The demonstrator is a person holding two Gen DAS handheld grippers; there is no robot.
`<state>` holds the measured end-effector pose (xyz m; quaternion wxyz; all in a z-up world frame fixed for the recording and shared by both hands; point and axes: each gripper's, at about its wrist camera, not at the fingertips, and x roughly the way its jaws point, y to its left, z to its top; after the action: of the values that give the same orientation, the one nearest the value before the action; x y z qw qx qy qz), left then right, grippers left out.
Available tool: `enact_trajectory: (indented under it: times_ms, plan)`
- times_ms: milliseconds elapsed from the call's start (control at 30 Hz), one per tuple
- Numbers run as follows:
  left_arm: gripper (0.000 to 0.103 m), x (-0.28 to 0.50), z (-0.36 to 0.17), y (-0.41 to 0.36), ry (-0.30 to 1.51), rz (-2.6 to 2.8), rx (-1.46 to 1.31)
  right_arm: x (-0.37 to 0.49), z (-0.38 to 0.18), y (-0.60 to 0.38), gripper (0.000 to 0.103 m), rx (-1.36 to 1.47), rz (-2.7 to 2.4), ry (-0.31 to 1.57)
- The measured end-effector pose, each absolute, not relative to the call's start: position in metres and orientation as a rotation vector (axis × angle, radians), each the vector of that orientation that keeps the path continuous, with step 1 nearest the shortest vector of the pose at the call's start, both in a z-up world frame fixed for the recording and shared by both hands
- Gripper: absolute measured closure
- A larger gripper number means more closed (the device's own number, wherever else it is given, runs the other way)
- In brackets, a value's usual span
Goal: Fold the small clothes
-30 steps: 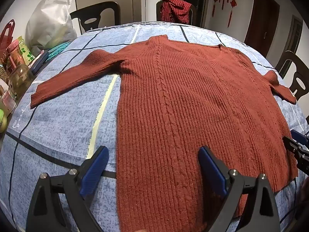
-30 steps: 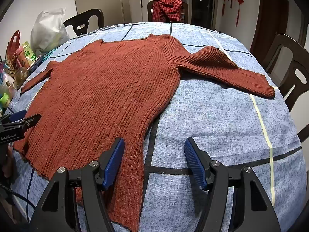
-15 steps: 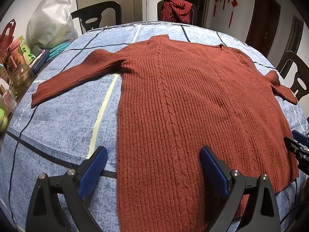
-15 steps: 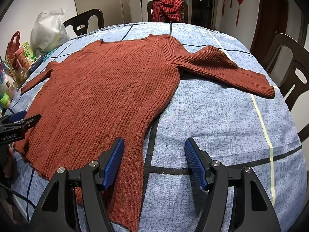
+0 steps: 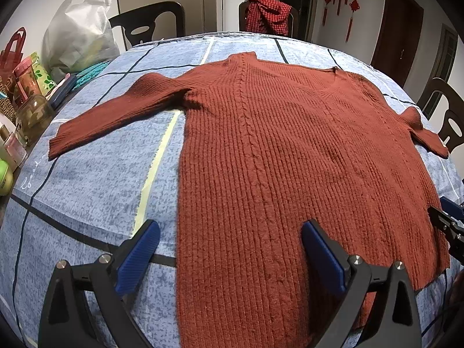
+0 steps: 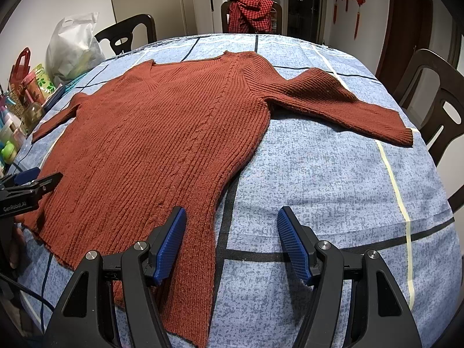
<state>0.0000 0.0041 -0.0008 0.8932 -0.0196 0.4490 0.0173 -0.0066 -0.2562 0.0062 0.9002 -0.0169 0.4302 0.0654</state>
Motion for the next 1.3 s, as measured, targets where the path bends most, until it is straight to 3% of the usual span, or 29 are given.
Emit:
enact_trajectory:
  times_ms: [1300]
  plan:
    - [0.001, -0.0007, -0.0005, 0.0045, 0.931, 0.038, -0.039, -0.0065, 0.0054, -0.2559, 0.037, -0.031, 0.137, 0.89]
